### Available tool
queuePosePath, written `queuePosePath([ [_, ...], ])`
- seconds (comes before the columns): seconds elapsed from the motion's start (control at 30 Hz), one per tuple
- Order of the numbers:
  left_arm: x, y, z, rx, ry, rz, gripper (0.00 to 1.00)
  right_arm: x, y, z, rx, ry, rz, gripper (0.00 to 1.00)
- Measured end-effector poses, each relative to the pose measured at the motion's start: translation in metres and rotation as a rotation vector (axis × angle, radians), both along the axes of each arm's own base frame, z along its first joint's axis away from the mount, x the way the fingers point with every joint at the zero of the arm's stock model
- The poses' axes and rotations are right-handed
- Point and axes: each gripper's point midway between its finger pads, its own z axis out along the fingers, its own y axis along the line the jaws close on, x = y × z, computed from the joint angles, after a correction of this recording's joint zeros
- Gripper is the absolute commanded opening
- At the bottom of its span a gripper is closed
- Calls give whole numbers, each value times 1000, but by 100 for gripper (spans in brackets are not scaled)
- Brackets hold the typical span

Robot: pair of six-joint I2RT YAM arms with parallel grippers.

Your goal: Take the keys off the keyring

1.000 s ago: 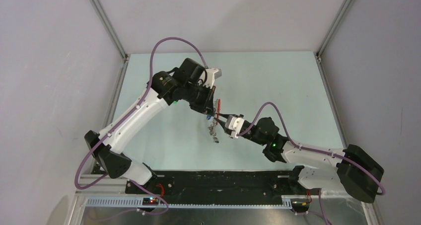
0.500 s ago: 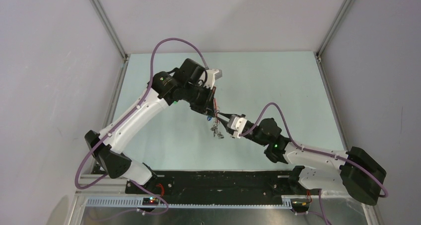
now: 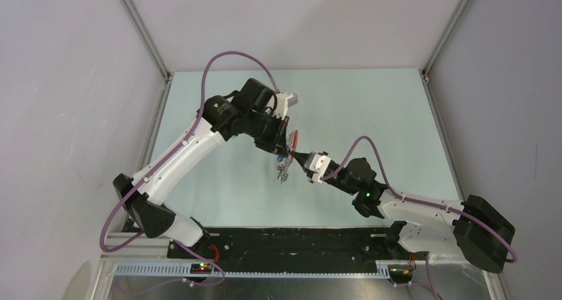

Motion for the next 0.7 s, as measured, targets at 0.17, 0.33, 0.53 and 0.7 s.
queuePosePath([
  [0.17, -1, -1, -1, 5, -1, -5, 0, 5, 2, 1, 52, 43, -41, 0],
  [0.33, 0, -4, -3, 21, -19, -19, 0, 6, 1, 2, 84, 89, -59, 0],
  [0.53, 1, -12, -5, 59, -87, -74, 0, 8, -5, 3, 126, 173, -68, 0],
  [0.7, 2, -13, -12, 102, -135, -114, 0, 15, -14, 4, 166, 284, -67, 0],
])
